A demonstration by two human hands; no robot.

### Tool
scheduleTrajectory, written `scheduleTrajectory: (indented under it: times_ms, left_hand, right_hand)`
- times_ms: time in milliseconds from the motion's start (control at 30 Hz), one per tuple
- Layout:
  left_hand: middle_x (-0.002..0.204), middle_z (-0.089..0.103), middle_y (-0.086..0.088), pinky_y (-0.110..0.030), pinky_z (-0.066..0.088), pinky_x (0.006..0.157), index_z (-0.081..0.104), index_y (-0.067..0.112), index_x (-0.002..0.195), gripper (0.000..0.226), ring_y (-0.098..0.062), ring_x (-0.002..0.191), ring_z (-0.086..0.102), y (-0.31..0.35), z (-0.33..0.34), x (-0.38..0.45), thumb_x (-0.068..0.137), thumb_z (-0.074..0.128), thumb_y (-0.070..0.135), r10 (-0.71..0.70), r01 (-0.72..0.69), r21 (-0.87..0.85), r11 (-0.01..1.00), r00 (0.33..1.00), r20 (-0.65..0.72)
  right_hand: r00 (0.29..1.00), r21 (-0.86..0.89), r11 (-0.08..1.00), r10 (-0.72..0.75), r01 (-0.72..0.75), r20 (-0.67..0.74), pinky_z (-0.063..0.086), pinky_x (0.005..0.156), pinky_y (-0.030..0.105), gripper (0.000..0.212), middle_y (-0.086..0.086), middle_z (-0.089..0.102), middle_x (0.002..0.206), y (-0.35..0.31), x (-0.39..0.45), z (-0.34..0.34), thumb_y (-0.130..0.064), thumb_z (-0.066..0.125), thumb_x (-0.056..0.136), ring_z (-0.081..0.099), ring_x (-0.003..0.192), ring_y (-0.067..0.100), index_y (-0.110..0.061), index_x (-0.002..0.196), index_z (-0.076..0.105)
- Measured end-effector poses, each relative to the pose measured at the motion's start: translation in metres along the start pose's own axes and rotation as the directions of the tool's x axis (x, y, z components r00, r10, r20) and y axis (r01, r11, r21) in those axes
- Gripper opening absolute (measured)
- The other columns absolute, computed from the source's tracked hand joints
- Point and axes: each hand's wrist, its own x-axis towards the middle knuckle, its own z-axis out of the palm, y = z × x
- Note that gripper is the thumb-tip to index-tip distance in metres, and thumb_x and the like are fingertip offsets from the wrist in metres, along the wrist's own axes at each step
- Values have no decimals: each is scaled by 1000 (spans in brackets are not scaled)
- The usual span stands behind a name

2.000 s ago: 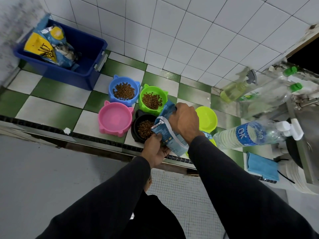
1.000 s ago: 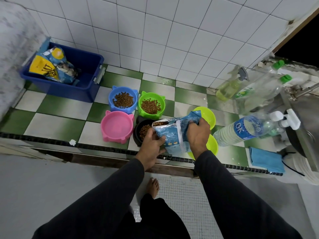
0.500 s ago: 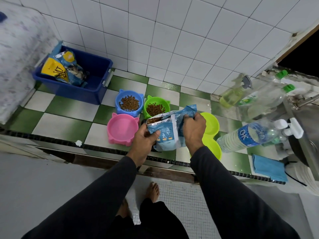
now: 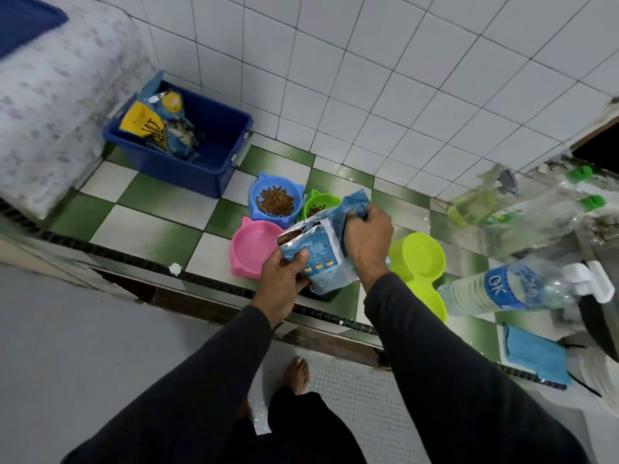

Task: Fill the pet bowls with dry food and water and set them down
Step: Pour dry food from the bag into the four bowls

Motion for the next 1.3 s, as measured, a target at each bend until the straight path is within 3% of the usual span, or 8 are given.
scheduleTrajectory:
  times_ms: [100, 267, 467, 567, 700, 1000, 1300]
  left_hand:
    - [128, 69, -12, -41, 60, 85, 57, 14, 137, 35, -27, 113, 69, -2, -3, 4, 102, 58, 13, -15, 12, -96, 995, 999, -38]
    - [141, 61, -19, -47, 59, 93, 51, 11, 145, 43, -37, 131, 58, -6, -6, 12, 104, 56, 20, -62, 34, -221, 975, 991, -119]
    - [139, 64, -14, -57, 51, 104, 52, 16, 144, 41, -34, 129, 60, -8, -7, 19, 105, 54, 28, -143, 96, -266, 959, 976, -164]
    - [138, 64, -17, -52, 56, 97, 51, 14, 143, 38, -35, 127, 61, -7, -2, 20, 107, 50, 25, -174, 101, -355, 930, 968, -181]
    - [135, 66, -16, -44, 60, 85, 51, 14, 144, 39, -32, 123, 64, -7, -1, 19, 107, 51, 25, -188, 112, -399, 910, 970, -157]
    - [133, 67, -17, -45, 60, 85, 51, 12, 143, 40, -33, 119, 65, -10, 5, 19, 105, 54, 25, -231, 144, -421, 896, 959, -164]
    - [113, 74, -12, -45, 58, 82, 56, 12, 136, 33, -28, 105, 70, -11, 7, 20, 108, 50, 28, -326, 220, -448, 867, 929, -175]
  right_hand:
    - [997, -65, 995, -69, 71, 32, 51, 72, 33, 13, 6, 70, 85, -10, -2, 10, -9, 56, 87, 64, 83, 28, -7, 89, 69]
    - [980, -173, 966, -178, 192, 91, 49, 67, 41, 11, 12, 66, 80, -21, -8, 25, -12, 52, 88, 58, 77, 35, -7, 80, 58]
    - [967, -235, 942, -209, 240, 149, 34, 60, 32, 13, 9, 61, 74, -33, -9, 32, -13, 51, 89, 54, 71, 34, -12, 76, 51]
    - [956, -266, 923, -239, 278, 170, 35, 60, 32, 9, 13, 67, 80, -40, -11, 33, -14, 52, 88, 55, 71, 34, -10, 82, 57]
    - [941, -346, 879, -267, 327, 209, 30, 61, 30, 8, 12, 67, 82, -49, -15, 32, -17, 53, 90, 47, 68, 28, -15, 81, 52]
    - [866, -481, 739, -290, 473, 406, 47, 67, 39, 23, 20, 69, 97, -60, -15, 45, -18, 58, 87, 63, 86, 42, -6, 106, 63]
    - [822, -521, 656, -299, 546, 486, 43, 62, 34, 25, 19, 69, 96, -68, -17, 51, -20, 59, 89, 62, 78, 37, -6, 109, 66]
